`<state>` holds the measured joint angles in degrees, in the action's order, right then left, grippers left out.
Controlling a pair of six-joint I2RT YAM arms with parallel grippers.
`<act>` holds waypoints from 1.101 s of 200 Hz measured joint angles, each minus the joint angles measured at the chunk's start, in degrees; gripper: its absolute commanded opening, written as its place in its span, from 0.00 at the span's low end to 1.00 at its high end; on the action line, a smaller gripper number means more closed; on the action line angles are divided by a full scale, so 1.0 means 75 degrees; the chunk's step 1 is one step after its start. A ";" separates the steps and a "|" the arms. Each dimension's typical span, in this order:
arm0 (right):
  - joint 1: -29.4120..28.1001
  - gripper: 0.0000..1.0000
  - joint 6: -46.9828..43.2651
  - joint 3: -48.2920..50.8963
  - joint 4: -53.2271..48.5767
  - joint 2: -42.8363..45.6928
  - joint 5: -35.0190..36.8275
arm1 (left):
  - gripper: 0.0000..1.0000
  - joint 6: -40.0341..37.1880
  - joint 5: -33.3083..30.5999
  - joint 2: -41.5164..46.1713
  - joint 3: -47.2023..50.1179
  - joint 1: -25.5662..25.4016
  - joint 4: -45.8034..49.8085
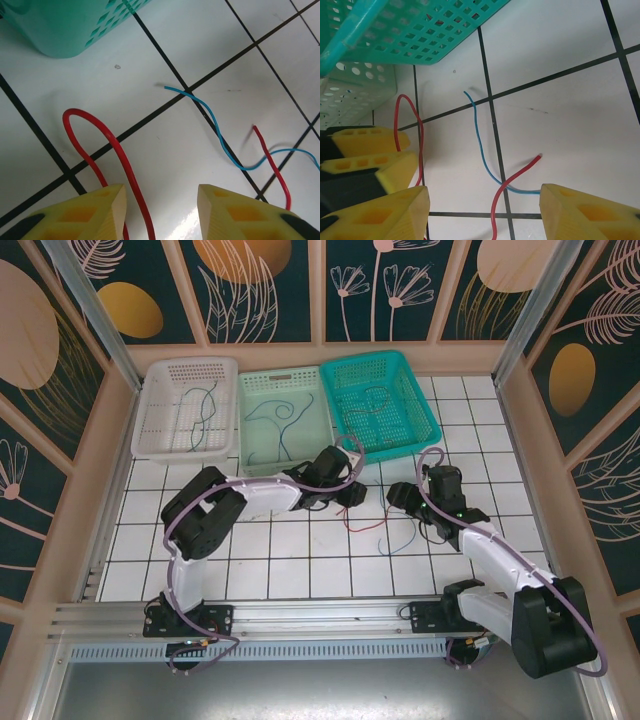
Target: Untangle the cables
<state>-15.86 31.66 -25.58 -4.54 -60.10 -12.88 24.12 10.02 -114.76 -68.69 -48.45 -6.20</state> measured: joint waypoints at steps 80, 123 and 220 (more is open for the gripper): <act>0.0050 0.61 -0.0003 0.0000 0.0000 0.0064 -0.0003 | 0.03 -0.0047 0.0026 -0.0172 -0.0134 0.0000 0.0055; 0.0073 0.60 -0.0003 0.0000 0.0000 0.0064 -0.0006 | 0.00 -0.0067 0.0172 0.0119 0.0248 -0.0052 -0.0119; 0.0117 0.46 -0.0041 0.0006 0.0758 0.0874 -0.0653 | 0.00 -0.0787 0.0227 0.2270 0.1958 -0.0612 -0.1268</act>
<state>-14.98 31.35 -25.54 1.15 -53.54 -17.78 18.22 11.73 -97.73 -54.00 -53.04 -15.70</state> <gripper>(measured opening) 0.464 0.055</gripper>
